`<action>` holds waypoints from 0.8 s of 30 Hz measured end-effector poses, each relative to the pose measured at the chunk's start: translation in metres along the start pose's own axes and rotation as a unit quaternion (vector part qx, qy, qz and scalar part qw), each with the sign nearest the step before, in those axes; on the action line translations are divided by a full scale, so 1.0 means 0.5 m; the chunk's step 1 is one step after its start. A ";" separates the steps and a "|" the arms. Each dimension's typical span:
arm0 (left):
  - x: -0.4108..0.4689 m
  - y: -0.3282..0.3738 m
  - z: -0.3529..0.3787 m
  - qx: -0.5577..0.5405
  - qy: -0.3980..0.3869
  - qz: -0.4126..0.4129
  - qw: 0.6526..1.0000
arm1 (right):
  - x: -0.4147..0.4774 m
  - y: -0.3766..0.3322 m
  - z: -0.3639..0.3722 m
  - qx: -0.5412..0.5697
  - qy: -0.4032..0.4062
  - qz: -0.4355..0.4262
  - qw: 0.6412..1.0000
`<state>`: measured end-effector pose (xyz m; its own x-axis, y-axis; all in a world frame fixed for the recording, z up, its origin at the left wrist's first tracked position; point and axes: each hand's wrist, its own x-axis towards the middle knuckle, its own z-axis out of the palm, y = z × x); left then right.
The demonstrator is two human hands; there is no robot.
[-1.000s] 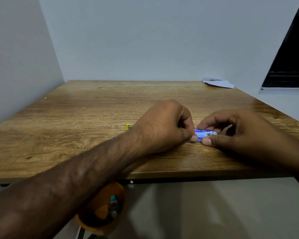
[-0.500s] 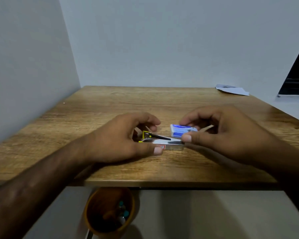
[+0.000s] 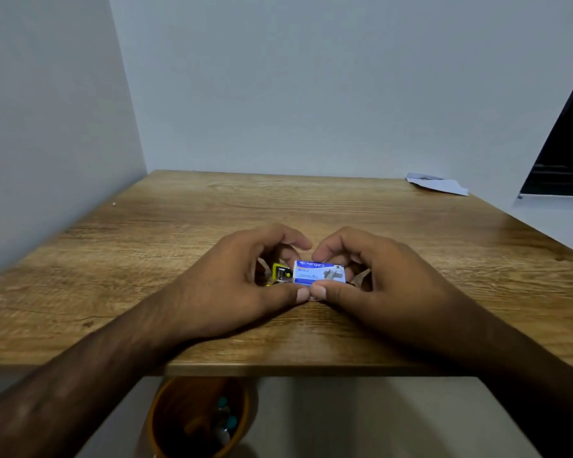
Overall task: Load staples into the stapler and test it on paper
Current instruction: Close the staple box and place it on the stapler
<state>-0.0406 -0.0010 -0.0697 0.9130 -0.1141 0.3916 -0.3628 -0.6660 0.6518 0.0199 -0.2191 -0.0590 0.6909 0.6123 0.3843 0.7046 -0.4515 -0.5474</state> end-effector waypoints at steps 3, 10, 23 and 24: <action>0.000 -0.001 -0.004 -0.011 -0.001 0.002 1.000 | -0.004 0.004 0.004 0.020 0.004 0.019 1.000; -0.002 0.004 -0.005 -0.020 0.010 -0.011 1.000 | -0.017 0.024 -0.019 0.135 -0.032 0.048 0.989; -0.011 0.010 -0.016 -0.030 -0.025 -0.023 0.999 | -0.022 0.031 -0.008 0.130 -0.009 0.037 0.991; -0.011 0.008 -0.019 -0.026 -0.040 -0.019 0.999 | -0.021 0.032 -0.009 0.125 -0.010 0.038 0.991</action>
<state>-0.0491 0.0039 -0.0630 0.9373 -0.1490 0.3149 -0.3353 -0.6314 0.6993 0.0246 -0.2357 -0.0687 0.7360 0.5959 0.3213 0.5861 -0.3233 -0.7430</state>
